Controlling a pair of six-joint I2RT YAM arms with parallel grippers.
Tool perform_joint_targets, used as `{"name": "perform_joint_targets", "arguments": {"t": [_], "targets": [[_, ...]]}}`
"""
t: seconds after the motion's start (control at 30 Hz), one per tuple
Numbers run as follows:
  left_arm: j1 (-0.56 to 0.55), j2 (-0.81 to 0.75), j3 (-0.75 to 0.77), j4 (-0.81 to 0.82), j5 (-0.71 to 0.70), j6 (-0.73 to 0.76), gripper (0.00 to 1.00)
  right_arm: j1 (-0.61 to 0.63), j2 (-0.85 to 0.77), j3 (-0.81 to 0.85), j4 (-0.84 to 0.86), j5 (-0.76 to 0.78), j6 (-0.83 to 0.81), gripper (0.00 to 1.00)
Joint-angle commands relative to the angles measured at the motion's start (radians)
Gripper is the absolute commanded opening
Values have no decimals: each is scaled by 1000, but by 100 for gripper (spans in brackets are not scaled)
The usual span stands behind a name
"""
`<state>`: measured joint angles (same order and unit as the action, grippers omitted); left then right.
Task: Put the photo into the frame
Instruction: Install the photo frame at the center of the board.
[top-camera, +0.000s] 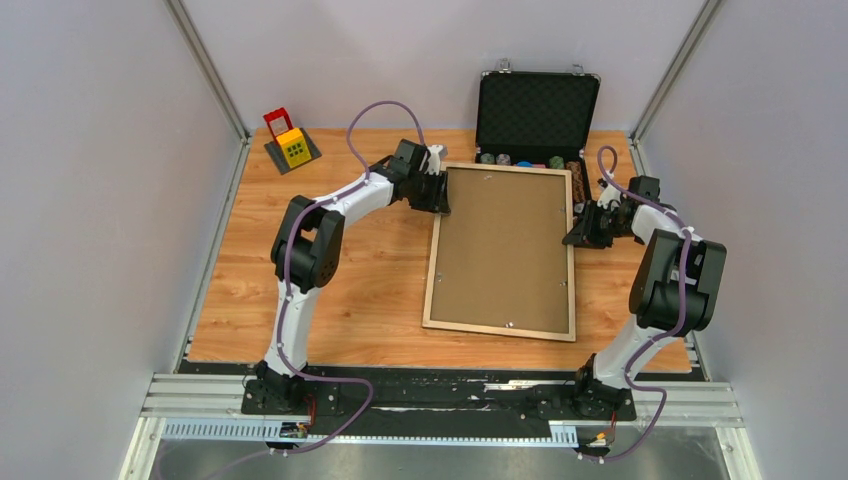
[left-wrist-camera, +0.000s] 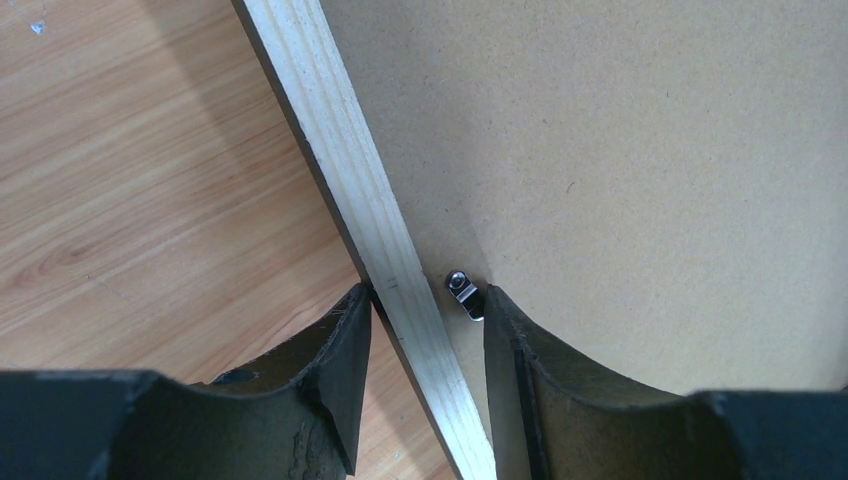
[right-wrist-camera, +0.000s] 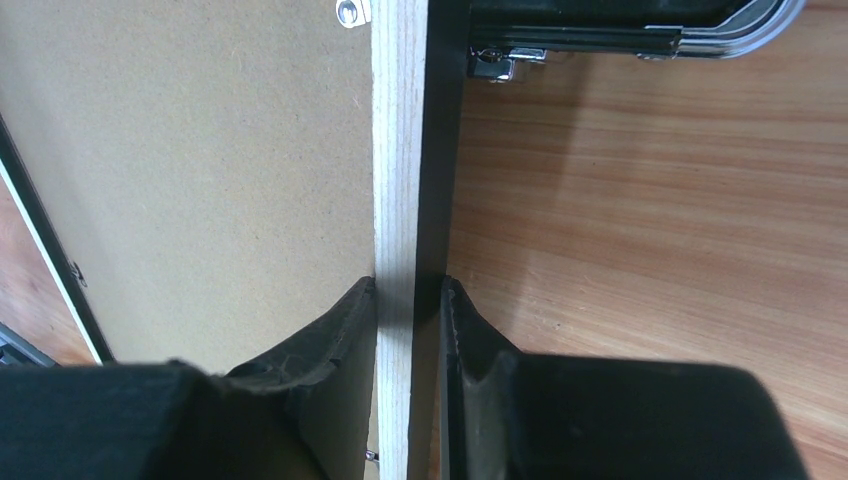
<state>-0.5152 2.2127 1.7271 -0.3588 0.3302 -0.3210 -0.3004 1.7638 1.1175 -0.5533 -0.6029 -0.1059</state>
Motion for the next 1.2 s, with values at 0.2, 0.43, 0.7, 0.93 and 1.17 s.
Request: {"name": "perform_joint_targets", "arguments": {"t": [0.2,0.43,0.7,0.93,1.17], "targets": [[-12,-26,14,3,-18,52,27,-2,-20,7,76,-44,-5,0],[-12,-24,27,-17,-12,71,19,-2,-22,4,76,-47,-8,0],[-11,-19,37,-46,-14,108,10,-2,-20,2,74,-49,-11,0],[-11,-16,43,-62,-27,137,6,-2,-18,1,74,-51,-12,0],[-6,-16,55,-65,-45,164,0,-3,-17,1,73,-53,-16,0]]}}
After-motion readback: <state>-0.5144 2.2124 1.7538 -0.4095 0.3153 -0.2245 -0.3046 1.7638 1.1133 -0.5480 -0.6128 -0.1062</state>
